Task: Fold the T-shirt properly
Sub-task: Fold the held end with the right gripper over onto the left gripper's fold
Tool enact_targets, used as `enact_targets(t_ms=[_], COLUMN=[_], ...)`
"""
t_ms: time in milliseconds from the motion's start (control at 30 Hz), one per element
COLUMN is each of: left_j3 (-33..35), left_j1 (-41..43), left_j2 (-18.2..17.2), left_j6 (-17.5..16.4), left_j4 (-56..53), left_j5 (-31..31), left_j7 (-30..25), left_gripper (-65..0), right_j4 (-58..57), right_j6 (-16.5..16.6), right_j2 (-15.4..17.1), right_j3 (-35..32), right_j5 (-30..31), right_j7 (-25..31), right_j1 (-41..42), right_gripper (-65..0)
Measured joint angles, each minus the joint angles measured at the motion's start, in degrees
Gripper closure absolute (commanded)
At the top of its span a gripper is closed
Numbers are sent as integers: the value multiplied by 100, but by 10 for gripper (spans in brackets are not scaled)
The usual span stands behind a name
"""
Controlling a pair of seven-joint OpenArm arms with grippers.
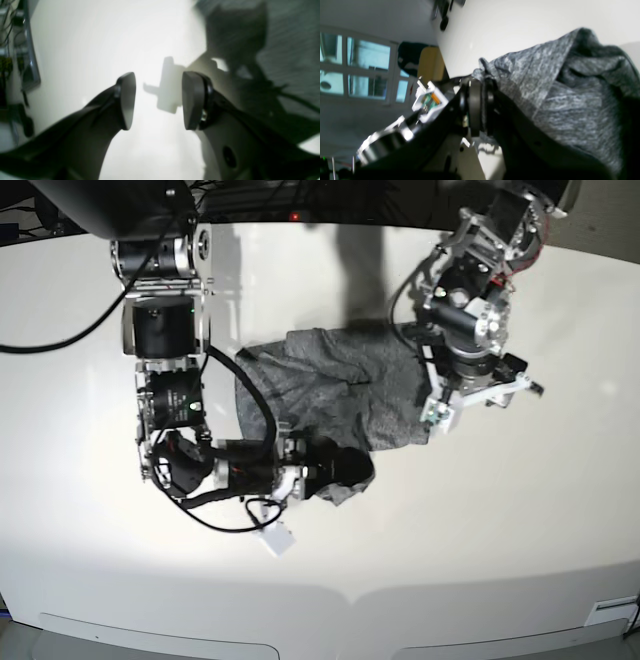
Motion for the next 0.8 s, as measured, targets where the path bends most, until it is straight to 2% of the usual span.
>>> enact_targets(t_ms=[100,267,433,600,800], left_j3=[0,7,7,7,4], left_j1=[35,103,103,103,103], left_j2=[-256,-315,-315,-315,-317], left_j6=[164,146,146,146,149], left_j4=[0,0,0,0,0], left_j5=[-575,-610,-610,-610,-608], left_j7=[-310,-313,-313,-313,-313], left_gripper=[-290,-290,-290,-290,-290], right_j4=[0,0,0,0,0], right_j6=[0,0,0,0,0], right_j2=[-61,-260,-446,-557,-730], right_j3=[-236,-549,-586,-579,-579], right_j5=[74,79,85,-304,-444], right_j7=[-4,-11,-13,-11,-11], right_j1=[2,2,4,7,9], right_gripper=[0,0,0,0,0])
